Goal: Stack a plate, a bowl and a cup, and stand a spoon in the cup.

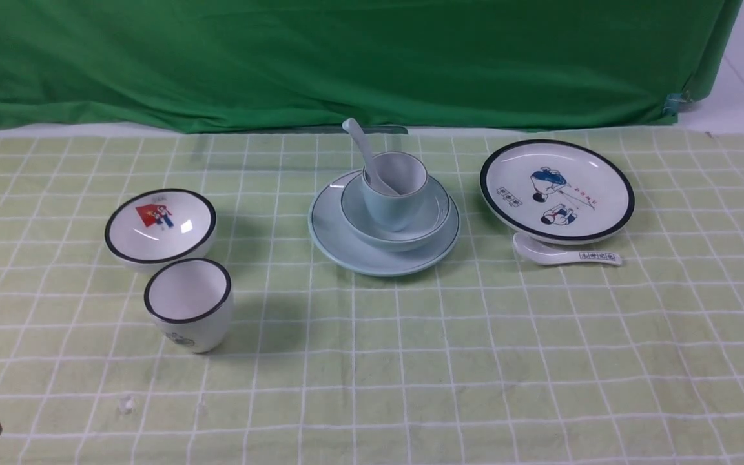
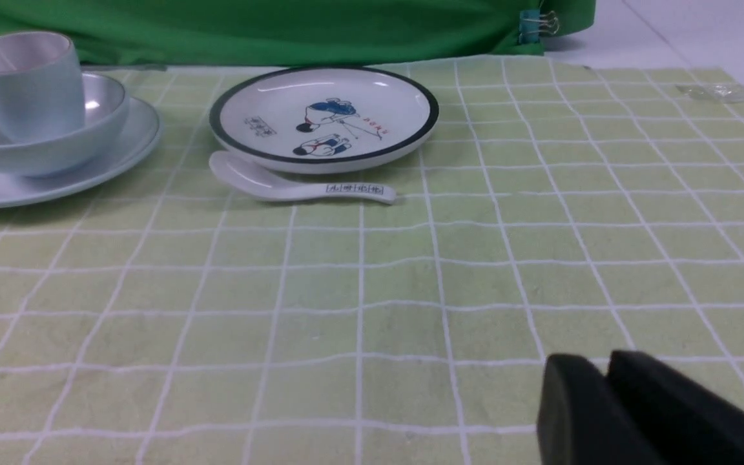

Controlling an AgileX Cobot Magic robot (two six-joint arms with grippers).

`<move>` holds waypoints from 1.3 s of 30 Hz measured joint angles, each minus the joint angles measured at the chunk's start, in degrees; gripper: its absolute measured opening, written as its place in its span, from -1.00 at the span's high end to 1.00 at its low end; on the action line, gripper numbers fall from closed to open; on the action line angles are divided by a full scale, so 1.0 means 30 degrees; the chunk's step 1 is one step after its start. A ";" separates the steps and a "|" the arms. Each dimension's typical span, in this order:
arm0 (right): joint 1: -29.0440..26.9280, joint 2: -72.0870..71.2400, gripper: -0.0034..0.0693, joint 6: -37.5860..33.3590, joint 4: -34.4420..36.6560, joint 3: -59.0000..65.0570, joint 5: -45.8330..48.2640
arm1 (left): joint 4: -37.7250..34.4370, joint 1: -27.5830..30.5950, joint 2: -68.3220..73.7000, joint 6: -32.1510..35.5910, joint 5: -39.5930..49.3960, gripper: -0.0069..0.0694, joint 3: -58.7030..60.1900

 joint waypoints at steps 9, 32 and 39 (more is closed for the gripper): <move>0.0000 0.0000 0.56 0.0000 0.0000 0.0000 -0.0016 | -0.0189 -0.0425 0.0000 0.0670 0.0043 0.90 0.0000; 0.0000 0.0000 0.38 0.0000 0.0024 0.0000 -0.0016 | -0.0247 -0.0468 0.0000 0.0729 0.0043 0.90 0.0000; 0.0000 0.0000 0.34 -0.0012 0.0040 0.0000 -0.0016 | -0.0247 -0.0468 0.0000 0.0733 0.0043 0.90 0.0000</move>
